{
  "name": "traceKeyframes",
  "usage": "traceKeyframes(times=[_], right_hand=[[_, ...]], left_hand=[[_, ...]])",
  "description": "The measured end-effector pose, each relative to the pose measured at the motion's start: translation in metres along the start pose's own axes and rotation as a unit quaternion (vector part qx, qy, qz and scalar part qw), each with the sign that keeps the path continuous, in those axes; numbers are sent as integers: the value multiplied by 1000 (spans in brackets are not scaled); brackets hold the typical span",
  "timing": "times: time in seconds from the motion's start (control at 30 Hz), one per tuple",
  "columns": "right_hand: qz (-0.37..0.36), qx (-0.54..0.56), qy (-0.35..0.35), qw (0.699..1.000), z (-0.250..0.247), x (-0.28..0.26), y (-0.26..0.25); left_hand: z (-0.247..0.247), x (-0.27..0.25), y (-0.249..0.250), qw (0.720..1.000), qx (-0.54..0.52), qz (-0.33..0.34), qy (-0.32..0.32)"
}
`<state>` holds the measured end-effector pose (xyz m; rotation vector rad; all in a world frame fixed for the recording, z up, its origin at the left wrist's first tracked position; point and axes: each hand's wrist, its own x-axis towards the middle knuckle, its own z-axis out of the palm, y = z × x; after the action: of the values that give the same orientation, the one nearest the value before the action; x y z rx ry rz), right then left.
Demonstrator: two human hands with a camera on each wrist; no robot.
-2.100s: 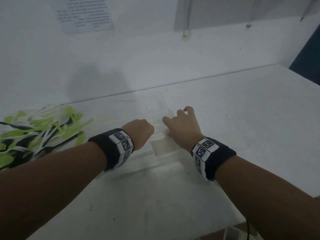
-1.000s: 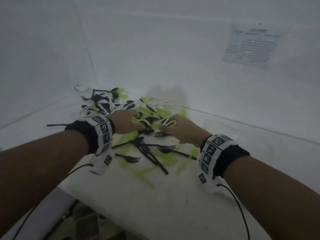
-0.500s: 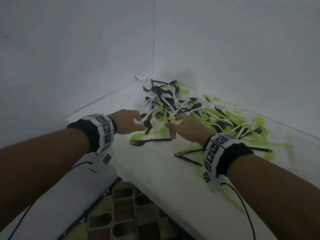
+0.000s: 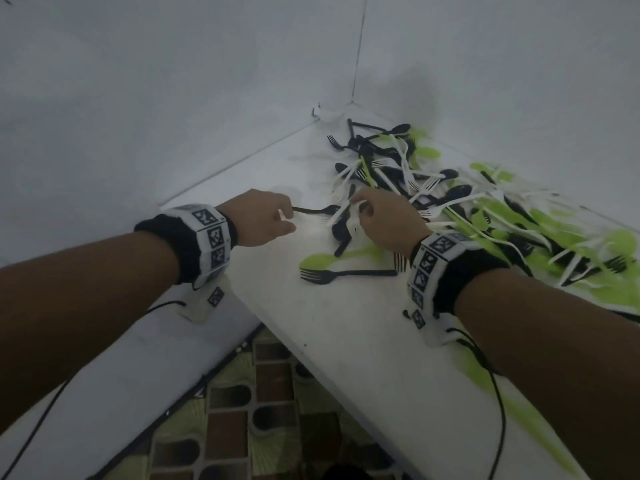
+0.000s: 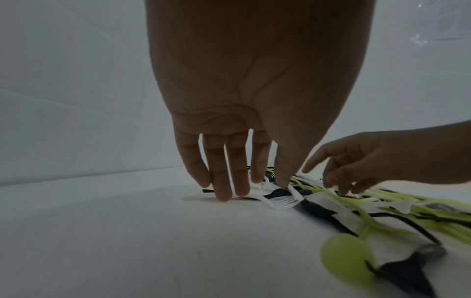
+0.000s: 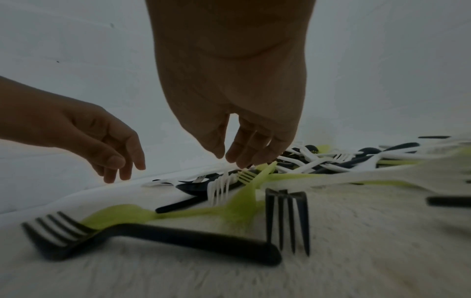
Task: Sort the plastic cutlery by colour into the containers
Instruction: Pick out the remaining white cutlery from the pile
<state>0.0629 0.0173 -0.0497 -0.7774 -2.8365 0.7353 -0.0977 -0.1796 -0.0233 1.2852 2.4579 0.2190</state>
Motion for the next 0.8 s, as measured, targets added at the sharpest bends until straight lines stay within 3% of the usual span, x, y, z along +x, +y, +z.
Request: traceKeyframes(times=[0.23,0.43,0.57,0.8], right_hand=[[-25,-48,-92,994,12,36,-3],[64,-54,-34,996,16,57,0],[117,60,41,990,15,62,0],[245,102,103,959,21,55,-1]], left_hand=[[2,39,1,998,16,38,36],[-7,94,-7,988,101,112,44],[-17,136,-10,956,194,217,42],[-19,188,-12,875,258,409,14]])
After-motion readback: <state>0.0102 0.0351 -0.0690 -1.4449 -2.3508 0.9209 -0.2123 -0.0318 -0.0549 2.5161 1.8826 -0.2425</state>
